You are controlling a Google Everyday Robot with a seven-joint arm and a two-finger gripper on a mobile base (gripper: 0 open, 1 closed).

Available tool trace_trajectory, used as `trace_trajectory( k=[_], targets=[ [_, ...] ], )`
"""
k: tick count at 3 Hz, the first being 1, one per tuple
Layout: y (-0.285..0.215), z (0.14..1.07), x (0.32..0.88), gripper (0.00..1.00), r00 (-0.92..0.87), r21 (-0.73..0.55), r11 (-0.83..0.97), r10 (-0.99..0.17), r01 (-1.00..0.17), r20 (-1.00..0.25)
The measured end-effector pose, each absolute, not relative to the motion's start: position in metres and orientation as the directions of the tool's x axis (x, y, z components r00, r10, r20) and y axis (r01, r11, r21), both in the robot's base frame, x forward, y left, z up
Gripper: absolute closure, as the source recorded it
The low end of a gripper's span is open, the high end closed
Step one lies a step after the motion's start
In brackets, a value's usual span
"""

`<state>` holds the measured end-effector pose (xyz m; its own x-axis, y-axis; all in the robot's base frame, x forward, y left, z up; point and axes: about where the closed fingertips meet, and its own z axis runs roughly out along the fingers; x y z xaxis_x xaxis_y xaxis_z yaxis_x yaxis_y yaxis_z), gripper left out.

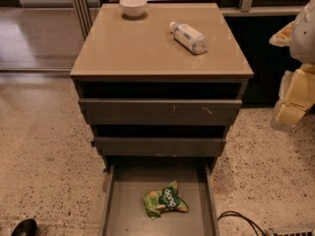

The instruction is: Pick green rice chip bag from bottom drawer and place on counter

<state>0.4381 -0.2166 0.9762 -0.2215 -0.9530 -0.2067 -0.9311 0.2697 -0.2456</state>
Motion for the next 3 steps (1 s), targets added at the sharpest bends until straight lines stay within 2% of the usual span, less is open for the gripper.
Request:
trace_trajectory(
  k=[2,3],
  targets=[
    [-0.214,0.952,0.433,0.00,-0.224,-0.222,0.270,-0.952,-0.937,-0.210],
    [-0.206,0.894,0.422,0.00,-0.245,-0.165,0.289,-0.938,-0.943,-0.244]
  ],
)
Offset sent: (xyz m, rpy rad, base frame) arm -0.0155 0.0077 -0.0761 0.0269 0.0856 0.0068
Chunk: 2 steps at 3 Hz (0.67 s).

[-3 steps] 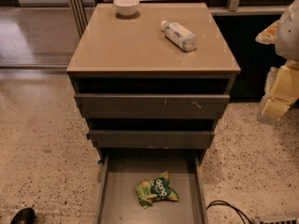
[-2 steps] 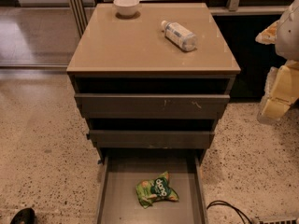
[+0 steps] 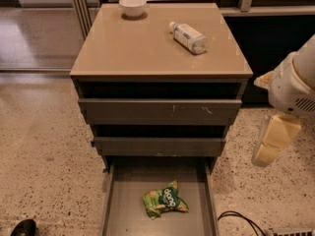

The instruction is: Pick green rice chip bag from bottom drawer and place on counter

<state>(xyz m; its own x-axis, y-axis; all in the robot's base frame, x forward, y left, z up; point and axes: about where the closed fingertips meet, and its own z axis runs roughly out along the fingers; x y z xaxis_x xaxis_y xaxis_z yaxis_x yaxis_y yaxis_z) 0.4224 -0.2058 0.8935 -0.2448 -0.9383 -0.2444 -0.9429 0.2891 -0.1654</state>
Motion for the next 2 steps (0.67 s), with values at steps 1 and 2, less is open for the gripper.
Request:
trace_trajectory(
  k=[1,2],
  targets=[
    [-0.195,0.823,0.414,0.00,-0.277,-0.103,0.313,-0.923,-0.944,-0.269],
    [-0.183,0.760,0.407,0.00,-0.307,-0.049,0.331,-0.913,-0.942,-0.267]
  ],
)
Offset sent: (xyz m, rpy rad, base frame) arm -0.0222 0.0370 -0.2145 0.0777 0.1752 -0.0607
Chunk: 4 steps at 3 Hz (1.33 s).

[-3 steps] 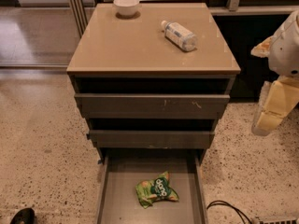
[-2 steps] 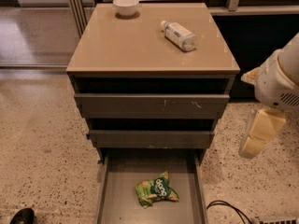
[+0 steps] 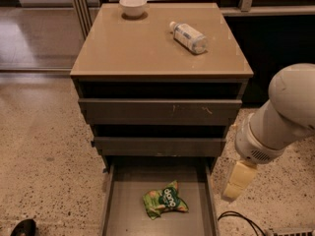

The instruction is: Pick green rice chip bag from bottom drawer and place on counter

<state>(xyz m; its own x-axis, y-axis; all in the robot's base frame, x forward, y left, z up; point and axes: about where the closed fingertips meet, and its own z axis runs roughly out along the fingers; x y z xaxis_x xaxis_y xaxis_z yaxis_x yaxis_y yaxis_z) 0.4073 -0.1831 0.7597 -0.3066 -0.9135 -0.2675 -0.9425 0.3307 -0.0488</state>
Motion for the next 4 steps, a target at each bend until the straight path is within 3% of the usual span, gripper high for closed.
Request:
trace_trajectory(
  k=[4],
  targets=[
    [-0.172,0.618,0.395,0.00,-0.411,-0.007,0.428,-0.870,-0.904,-0.273]
  ],
)
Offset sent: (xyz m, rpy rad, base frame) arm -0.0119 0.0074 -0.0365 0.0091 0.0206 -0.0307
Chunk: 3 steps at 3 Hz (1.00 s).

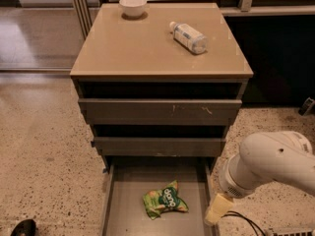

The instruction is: Pick green rice chip bag from bottom drawer and place on counter

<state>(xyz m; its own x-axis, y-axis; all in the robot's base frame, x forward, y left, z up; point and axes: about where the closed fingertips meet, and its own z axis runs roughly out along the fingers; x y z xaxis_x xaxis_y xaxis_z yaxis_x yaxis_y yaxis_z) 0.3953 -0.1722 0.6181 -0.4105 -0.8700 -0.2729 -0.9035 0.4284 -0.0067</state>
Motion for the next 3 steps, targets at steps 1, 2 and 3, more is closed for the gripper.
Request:
trace_trajectory(
  k=[1,2,3],
  targets=[
    [-0.164,0.559,0.396,0.00,-0.469,-0.002,0.490,-0.837,-0.872,-0.283],
    [-0.149,0.515,0.399,0.00,-0.531,0.040,0.553,-0.774,-0.832,-0.346],
    [-0.132,0.478,0.387,0.00,-0.567,0.146,0.560,-0.722,-0.815,-0.396]
  ],
)
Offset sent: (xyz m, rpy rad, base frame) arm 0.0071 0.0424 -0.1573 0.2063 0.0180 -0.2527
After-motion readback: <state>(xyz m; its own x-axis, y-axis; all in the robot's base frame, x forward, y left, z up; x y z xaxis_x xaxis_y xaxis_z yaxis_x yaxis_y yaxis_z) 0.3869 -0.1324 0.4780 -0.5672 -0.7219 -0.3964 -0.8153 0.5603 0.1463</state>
